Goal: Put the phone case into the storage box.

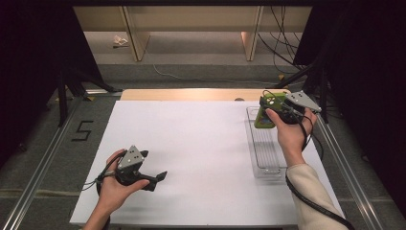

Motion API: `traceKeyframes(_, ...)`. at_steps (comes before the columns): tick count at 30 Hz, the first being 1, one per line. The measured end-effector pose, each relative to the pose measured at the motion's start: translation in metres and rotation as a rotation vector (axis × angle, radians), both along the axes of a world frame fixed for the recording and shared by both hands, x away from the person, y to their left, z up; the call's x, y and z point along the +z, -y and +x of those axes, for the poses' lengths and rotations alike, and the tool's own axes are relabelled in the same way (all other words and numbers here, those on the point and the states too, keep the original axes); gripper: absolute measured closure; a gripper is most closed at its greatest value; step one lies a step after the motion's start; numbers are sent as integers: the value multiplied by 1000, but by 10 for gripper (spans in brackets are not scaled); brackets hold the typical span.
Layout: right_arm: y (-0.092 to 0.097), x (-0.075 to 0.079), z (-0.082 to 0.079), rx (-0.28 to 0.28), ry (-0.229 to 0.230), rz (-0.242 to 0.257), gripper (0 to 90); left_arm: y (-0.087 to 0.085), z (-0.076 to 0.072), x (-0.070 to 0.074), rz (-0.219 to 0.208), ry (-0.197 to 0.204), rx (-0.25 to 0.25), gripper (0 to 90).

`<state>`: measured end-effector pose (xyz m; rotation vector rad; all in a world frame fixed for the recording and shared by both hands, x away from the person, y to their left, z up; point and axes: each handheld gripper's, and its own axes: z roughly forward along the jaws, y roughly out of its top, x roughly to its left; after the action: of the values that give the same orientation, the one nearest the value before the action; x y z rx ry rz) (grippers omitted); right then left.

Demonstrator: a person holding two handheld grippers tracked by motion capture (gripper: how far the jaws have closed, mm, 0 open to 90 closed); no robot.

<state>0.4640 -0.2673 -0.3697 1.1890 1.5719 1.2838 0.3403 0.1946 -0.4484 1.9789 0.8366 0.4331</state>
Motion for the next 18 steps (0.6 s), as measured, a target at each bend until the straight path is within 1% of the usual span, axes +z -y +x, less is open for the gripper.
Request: traceKeyframes(18, -4, -1, 11, 1, -7, -14, 166, 0, 0, 0, 1, 1, 0, 0)
